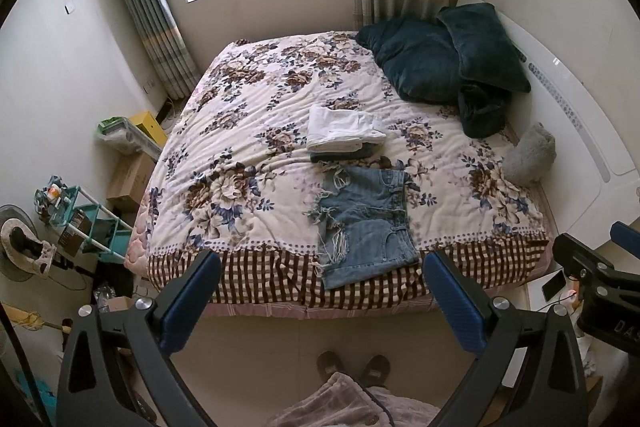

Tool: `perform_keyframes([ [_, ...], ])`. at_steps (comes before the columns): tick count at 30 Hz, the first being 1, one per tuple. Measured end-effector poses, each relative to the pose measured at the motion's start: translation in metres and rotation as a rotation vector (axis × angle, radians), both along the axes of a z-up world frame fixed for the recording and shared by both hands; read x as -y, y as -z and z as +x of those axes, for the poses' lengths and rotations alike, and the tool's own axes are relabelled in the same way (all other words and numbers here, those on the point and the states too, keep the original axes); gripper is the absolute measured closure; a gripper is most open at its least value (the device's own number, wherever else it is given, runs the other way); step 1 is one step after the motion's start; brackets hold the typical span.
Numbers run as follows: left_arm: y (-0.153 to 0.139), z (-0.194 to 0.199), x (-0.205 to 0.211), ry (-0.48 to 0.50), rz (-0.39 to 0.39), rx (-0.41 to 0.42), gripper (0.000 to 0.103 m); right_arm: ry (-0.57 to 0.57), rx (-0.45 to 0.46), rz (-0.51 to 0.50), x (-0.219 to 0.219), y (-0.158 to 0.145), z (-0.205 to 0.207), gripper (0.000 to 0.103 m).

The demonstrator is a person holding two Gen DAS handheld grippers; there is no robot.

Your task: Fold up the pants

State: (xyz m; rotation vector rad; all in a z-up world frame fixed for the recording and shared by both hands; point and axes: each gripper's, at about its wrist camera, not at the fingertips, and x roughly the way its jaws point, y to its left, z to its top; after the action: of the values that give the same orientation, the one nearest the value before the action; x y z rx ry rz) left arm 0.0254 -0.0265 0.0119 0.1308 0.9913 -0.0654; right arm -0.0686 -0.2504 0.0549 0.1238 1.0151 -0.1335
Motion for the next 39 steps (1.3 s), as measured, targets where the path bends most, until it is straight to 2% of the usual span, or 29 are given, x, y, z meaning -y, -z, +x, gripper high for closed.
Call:
perform_keyframes([
  [5,0.0,0.0,0.0,0.002,0.0,0.002,0.0,0.002,0.001,0.005,0.001,0.0,-0.001,0.0],
  [6,-0.009,0.005,0.003,0.004,-0.001,0.002,0.0,0.002,0.001,0.005,0.002,0.0,0.0,0.0],
  [12,-0.017,0.015,0.007,0.004,-0.002,-0.01,0.0,0.002,-0.004,0.004,0.002,0.007,-0.004,0.0],
  [39,-0.015,0.008,0.003,0.001,0.0,0.009,0.0,0.002,-0.004,0.013,0.0,0.008,-0.005,0.0],
])
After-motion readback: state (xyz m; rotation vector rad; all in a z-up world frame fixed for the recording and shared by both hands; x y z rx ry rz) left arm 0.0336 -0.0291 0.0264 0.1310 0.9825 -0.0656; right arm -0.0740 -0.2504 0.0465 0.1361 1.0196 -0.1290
